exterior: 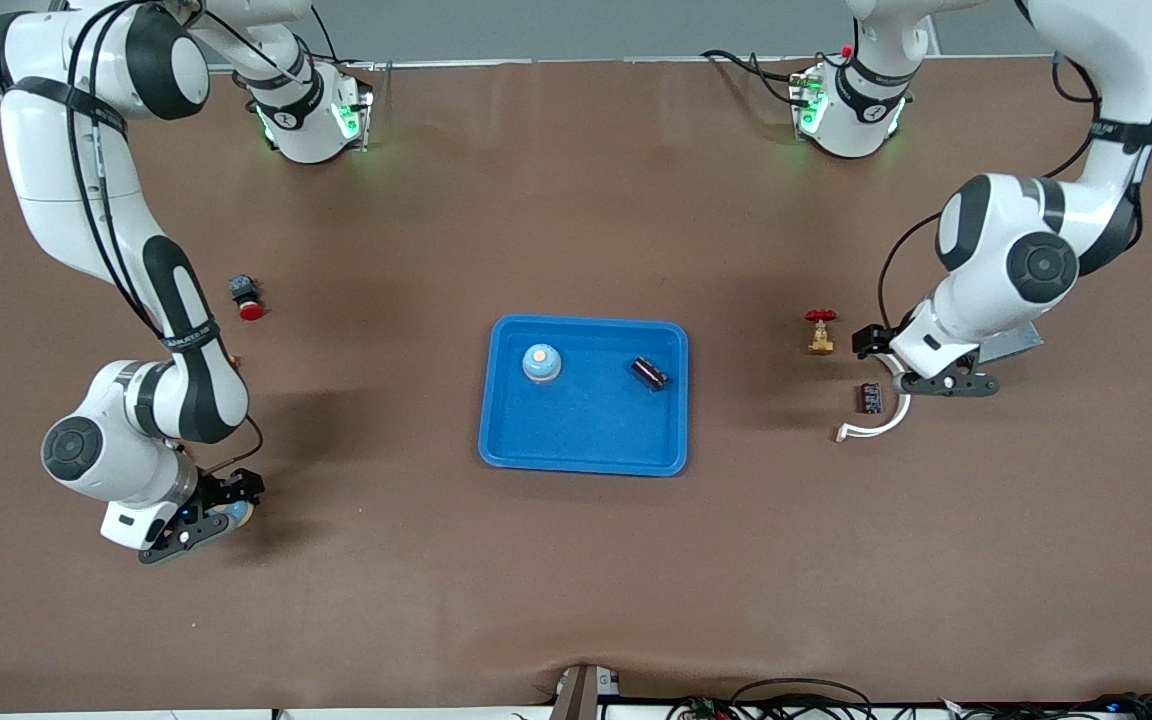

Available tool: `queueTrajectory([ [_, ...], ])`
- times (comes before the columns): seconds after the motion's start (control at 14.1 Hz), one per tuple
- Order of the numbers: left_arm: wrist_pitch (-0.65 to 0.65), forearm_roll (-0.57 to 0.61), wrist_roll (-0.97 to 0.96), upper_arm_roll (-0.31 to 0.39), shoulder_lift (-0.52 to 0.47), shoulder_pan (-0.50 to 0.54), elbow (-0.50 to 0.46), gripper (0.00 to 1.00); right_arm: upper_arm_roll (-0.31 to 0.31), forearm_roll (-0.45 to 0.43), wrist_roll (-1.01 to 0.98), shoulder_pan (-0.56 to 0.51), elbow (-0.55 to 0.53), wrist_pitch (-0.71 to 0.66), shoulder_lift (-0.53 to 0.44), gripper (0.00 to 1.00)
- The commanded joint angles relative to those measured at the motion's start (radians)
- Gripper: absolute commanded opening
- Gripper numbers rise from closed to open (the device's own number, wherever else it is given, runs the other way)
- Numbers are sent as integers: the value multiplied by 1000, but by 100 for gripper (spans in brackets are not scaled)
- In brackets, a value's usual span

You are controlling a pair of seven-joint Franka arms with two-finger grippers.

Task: Place electrolytic capacitor and blue bell in tray
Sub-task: 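Grasp the second blue bell while the left gripper reaches the capacitor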

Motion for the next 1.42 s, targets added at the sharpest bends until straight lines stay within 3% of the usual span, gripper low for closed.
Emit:
queueTrajectory([
  [0.0, 86, -1, 18, -3, 80, 5, 10, 100, 12, 50, -16, -8, 17, -9, 15, 0],
  [0.21, 108, 7, 16, 2, 126, 5, 35, 100, 12, 120, 25, 17, 56, -100, 5, 0],
  [0.35, 108, 15, 18, 5, 155, 1, 65, 100, 10, 120, 158, 48, 98, -215, -10, 0],
  [0.71, 111, 90, -2, 10, 191, 15, 99, 100, 12, 120, 456, 137, 93, -323, -53, 0],
  [1.35, 114, 91, -63, 10, 269, 0, 167, 100, 1, 76, 1169, 475, 63, -323, -143, 0],
])
